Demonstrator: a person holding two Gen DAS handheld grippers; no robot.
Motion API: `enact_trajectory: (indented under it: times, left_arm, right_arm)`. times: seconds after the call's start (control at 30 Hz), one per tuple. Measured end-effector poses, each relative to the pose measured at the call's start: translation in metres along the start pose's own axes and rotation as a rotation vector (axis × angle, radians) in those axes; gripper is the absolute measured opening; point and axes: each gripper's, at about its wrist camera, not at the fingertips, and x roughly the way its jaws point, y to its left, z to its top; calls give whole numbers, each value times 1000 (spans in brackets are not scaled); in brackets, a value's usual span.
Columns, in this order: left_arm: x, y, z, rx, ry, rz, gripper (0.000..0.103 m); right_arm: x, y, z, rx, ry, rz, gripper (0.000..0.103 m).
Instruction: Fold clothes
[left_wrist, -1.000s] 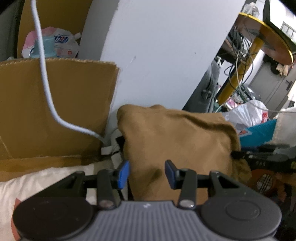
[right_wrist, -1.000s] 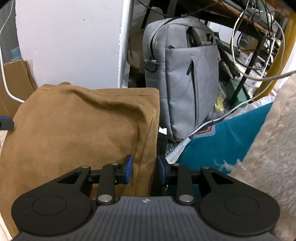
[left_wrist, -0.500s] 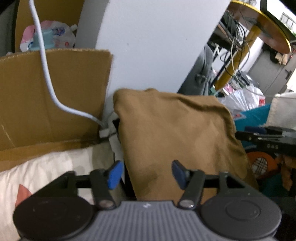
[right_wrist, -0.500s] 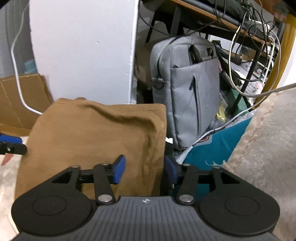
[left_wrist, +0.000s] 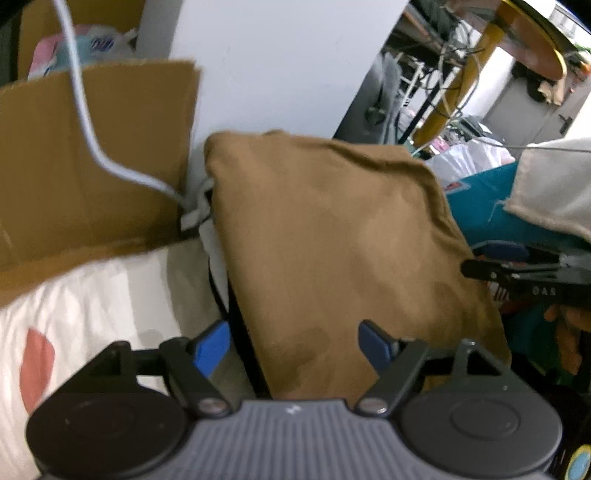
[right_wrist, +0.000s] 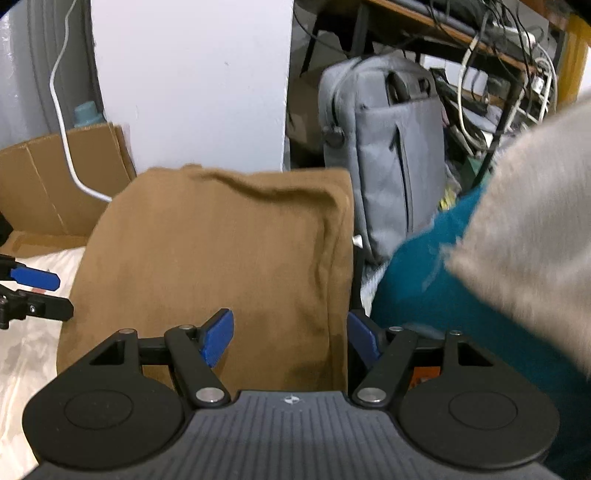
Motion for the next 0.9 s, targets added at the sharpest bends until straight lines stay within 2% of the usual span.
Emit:
enact_trajectory:
  times: [0.17, 0.37, 0.63, 0.8, 0.9]
  left_arm:
    - [12, 7, -19, -18, 39, 1, 79]
    - [21, 8, -30, -23, 42, -25, 75]
    - [19, 4, -41, 10, 60, -33, 69]
    - [21, 3, -57, 27, 105, -43, 62]
    - [20, 3, -64, 35, 119, -47, 61]
  right_arm:
    - [3, -12, -23, 37, 27, -12, 73]
    - [4, -21, -43, 60, 32, -3, 73]
    - [-12, -17, -65, 25, 22, -25, 73]
    - [-23, -19, -85, 9, 41, -39, 73]
    - [-28, -19, -90, 18, 54, -19, 73]
